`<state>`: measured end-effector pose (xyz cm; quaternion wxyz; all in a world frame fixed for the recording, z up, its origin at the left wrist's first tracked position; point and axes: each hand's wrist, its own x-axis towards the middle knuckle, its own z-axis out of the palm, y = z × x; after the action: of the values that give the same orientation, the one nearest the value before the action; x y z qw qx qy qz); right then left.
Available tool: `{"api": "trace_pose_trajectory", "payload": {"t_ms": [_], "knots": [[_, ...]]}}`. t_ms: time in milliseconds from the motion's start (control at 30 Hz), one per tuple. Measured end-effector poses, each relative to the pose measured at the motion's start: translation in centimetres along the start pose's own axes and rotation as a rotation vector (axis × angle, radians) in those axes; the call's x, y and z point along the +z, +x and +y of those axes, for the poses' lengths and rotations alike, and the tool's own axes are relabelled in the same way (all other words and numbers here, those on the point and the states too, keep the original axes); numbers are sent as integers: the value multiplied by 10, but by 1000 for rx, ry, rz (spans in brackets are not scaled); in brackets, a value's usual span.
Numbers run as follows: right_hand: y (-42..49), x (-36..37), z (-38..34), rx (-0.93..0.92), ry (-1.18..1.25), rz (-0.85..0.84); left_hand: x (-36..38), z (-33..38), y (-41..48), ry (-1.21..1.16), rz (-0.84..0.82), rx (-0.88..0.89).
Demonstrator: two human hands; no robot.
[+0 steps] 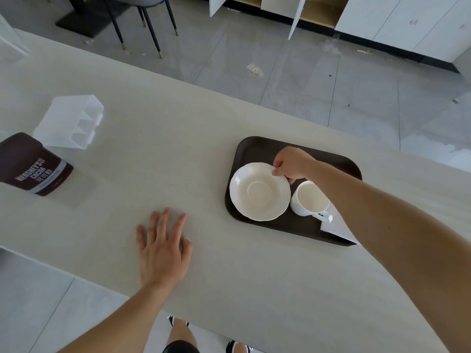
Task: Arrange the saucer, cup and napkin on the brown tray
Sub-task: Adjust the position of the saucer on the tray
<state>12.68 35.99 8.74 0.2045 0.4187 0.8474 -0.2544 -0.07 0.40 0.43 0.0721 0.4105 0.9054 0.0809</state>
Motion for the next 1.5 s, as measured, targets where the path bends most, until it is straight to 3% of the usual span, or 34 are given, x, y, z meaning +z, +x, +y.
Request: {"api": "trace_pose_trajectory", "payload": {"t_ms": [367,1033,1500], "knots": [[5,1,10,39,194,45,-5,2,-1,4,-6,-3],[12,-3,28,308,760,136,6,-3,1,20,42,13],[13,-1,34,367,1010,148,8,-4,1,21,28,21]]}}
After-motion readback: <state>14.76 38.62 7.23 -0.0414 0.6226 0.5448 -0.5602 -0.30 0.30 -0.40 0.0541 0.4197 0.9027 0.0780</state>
